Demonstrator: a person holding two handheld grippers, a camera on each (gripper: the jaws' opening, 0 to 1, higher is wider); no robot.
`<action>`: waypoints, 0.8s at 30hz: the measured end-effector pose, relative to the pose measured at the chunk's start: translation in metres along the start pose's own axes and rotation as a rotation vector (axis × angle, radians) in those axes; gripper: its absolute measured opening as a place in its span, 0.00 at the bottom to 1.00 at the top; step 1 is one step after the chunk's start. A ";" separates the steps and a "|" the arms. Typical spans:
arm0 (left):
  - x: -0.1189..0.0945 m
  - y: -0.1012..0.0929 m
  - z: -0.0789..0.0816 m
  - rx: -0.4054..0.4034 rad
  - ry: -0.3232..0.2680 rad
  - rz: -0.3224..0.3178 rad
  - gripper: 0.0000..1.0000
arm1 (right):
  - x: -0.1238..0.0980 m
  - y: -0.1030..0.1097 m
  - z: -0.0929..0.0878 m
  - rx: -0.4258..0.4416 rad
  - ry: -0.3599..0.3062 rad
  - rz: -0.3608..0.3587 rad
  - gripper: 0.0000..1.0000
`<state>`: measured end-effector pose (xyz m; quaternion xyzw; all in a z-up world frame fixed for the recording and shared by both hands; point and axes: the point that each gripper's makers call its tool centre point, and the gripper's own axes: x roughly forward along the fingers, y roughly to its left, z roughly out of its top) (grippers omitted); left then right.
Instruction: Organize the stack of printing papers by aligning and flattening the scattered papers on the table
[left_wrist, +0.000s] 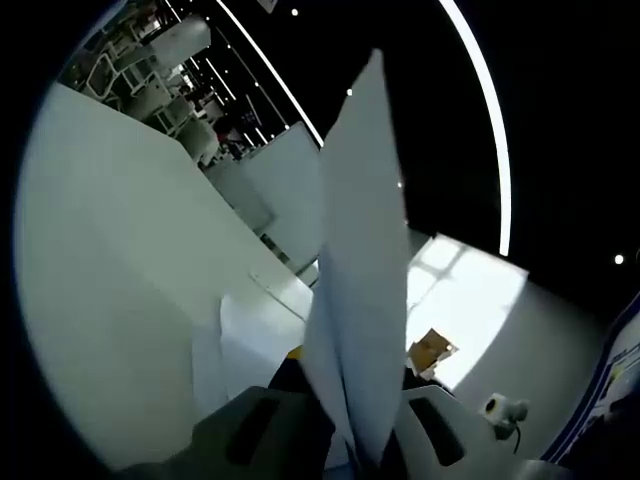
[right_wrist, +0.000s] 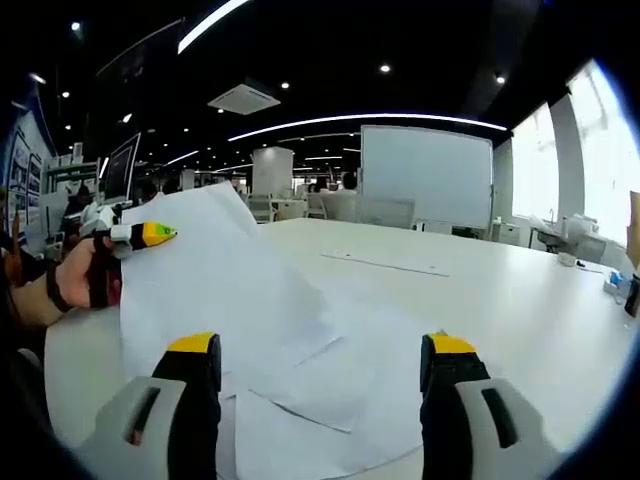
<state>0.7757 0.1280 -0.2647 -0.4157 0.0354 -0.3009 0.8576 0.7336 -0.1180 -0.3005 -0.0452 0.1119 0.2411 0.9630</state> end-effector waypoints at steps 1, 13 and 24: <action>0.000 0.000 0.000 0.000 -0.001 0.000 0.07 | 0.000 0.000 0.000 -0.001 0.000 0.000 0.77; 0.000 0.000 -0.001 -0.004 0.000 0.002 0.07 | 0.001 -0.001 -0.001 -0.005 0.007 -0.003 0.77; 0.000 0.000 -0.001 -0.007 0.001 0.003 0.07 | 0.000 -0.011 -0.014 -0.014 0.056 -0.043 0.75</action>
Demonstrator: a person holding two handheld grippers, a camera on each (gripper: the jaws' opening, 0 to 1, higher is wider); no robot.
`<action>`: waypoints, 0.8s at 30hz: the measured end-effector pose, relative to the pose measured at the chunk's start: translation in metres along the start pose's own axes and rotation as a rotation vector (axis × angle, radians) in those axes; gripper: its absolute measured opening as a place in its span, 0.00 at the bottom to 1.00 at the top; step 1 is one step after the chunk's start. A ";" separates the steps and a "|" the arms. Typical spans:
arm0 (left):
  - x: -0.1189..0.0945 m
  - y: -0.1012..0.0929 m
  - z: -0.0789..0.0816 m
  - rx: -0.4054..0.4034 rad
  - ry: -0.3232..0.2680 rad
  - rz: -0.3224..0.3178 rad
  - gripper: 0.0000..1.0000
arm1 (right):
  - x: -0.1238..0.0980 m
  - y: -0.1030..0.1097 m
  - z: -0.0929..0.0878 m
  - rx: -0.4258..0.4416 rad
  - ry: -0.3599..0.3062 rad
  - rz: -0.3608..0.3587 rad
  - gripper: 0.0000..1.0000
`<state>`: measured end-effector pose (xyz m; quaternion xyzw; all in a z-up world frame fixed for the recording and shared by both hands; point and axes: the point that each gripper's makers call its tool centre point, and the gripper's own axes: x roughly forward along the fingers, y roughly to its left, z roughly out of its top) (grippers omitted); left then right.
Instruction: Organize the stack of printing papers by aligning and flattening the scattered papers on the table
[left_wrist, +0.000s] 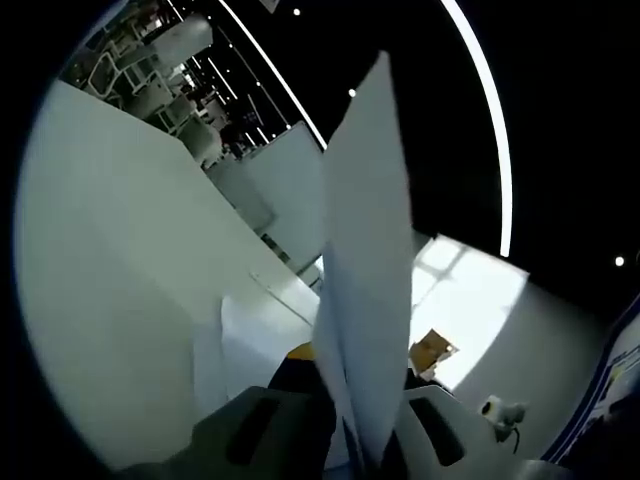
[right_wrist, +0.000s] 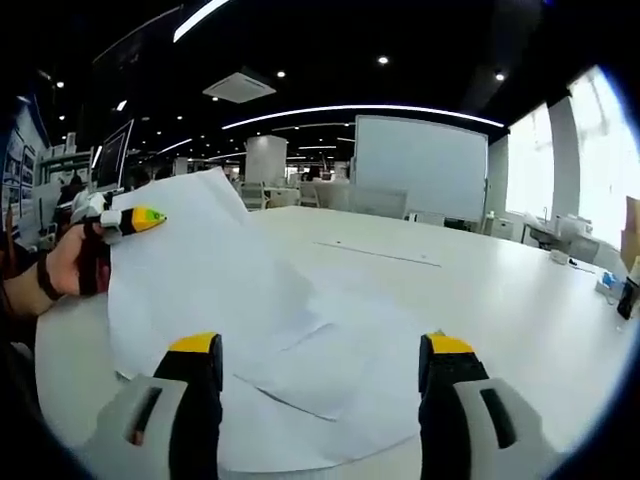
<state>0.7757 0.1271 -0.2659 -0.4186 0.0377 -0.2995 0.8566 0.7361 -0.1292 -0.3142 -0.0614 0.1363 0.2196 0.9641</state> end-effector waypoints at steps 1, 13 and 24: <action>0.000 0.000 0.000 0.000 0.000 0.000 0.07 | 0.000 0.000 -0.001 -0.003 0.005 -0.002 0.74; 0.000 0.001 0.000 0.001 0.001 0.001 0.07 | 0.002 -0.003 -0.017 -0.003 0.072 -0.025 0.71; 0.000 0.002 0.000 0.000 0.002 0.002 0.07 | 0.003 0.000 -0.024 -0.004 0.100 -0.015 0.69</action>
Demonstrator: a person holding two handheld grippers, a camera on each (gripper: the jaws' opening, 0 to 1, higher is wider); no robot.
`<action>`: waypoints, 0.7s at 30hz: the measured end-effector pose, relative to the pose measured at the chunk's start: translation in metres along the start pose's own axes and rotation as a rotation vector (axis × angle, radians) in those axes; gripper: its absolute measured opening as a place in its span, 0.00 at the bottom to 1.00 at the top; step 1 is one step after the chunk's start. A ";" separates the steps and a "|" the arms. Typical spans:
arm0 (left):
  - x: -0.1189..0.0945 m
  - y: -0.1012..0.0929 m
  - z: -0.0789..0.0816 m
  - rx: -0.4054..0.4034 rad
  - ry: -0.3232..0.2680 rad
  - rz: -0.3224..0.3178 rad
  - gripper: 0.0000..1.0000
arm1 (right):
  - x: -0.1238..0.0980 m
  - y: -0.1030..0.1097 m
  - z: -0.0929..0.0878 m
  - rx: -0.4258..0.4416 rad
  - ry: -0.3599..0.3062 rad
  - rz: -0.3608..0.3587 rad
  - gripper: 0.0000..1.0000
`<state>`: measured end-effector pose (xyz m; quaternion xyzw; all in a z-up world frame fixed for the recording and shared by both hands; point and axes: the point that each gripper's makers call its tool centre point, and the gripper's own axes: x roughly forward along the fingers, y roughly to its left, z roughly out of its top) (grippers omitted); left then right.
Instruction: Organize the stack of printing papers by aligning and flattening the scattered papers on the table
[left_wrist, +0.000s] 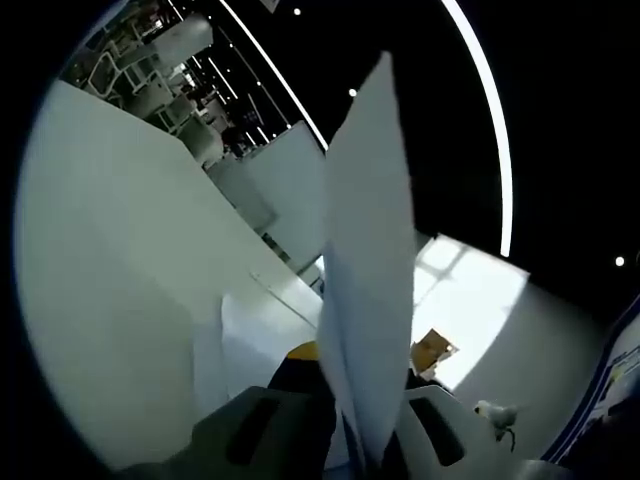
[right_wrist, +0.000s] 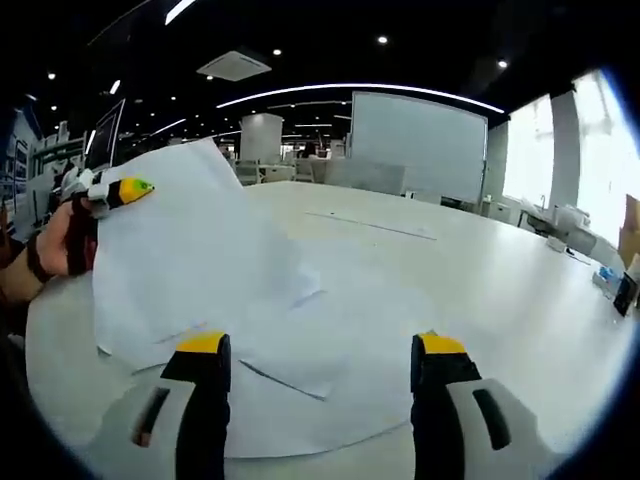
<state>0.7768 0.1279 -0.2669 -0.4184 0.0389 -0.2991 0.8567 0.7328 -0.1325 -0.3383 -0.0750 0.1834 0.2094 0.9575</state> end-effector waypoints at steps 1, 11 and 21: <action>0.000 0.000 0.000 0.001 0.000 0.000 0.07 | 0.000 0.001 0.000 -0.002 0.004 0.002 0.69; 0.000 0.000 0.002 -0.001 -0.006 -0.002 0.07 | 0.003 0.005 -0.005 -0.017 0.032 0.029 0.60; 0.000 0.000 0.001 -0.003 -0.005 -0.001 0.07 | 0.005 0.005 -0.010 0.020 0.056 0.050 0.56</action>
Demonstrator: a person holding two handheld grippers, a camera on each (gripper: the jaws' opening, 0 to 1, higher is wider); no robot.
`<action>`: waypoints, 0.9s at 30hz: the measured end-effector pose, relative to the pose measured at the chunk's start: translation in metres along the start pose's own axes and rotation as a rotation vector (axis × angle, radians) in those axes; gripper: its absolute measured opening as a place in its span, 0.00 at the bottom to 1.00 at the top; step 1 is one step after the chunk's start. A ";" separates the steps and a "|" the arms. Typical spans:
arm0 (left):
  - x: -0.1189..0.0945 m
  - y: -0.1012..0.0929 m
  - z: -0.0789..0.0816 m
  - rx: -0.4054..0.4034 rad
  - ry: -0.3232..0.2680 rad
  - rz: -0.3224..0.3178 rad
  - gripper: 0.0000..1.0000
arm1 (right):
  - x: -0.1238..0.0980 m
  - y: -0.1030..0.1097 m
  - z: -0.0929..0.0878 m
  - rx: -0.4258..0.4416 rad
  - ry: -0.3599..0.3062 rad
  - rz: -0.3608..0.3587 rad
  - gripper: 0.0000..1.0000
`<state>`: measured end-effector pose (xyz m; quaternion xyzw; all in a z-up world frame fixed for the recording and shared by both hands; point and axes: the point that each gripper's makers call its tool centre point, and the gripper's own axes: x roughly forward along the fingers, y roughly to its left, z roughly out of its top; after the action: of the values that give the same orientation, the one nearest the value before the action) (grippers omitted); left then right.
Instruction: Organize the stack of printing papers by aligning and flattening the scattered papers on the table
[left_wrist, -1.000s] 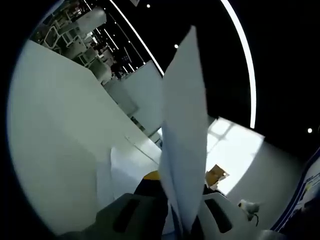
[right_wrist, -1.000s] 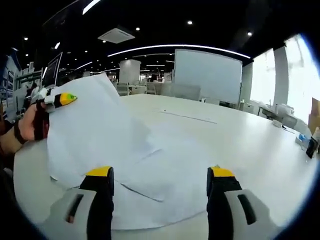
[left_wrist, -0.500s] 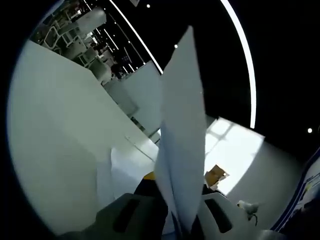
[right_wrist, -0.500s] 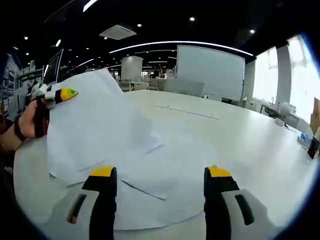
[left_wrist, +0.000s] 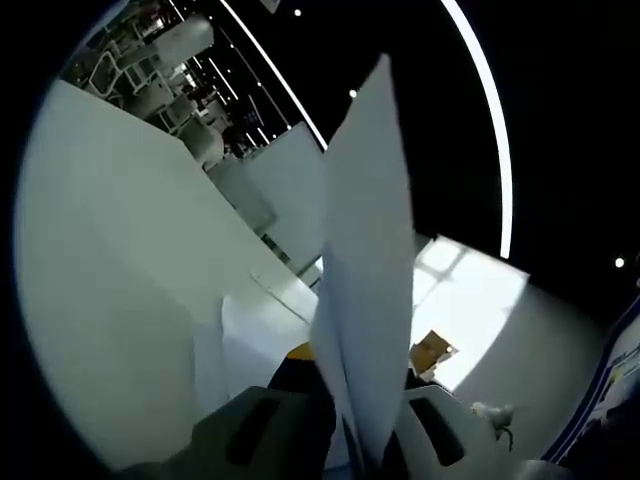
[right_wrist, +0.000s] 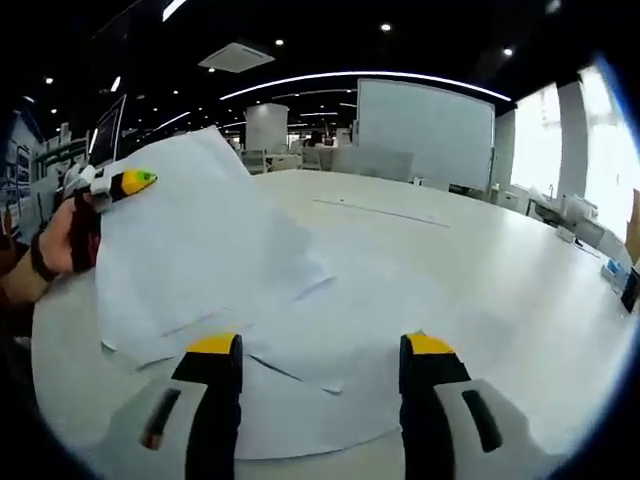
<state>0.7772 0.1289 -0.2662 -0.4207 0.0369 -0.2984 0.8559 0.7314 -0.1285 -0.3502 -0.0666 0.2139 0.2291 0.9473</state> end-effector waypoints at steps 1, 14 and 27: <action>0.000 0.000 0.000 0.001 0.000 0.000 0.07 | 0.000 0.001 0.000 0.001 0.001 0.005 0.55; 0.000 -0.001 -0.001 -0.002 0.001 -0.001 0.07 | 0.002 0.004 0.000 0.018 0.011 0.053 0.40; 0.000 0.000 0.000 -0.004 0.001 -0.002 0.07 | 0.002 -0.004 0.003 -0.075 -0.016 0.004 0.27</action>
<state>0.7775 0.1294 -0.2662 -0.4221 0.0375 -0.2992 0.8549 0.7361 -0.1301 -0.3484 -0.0997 0.1978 0.2396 0.9453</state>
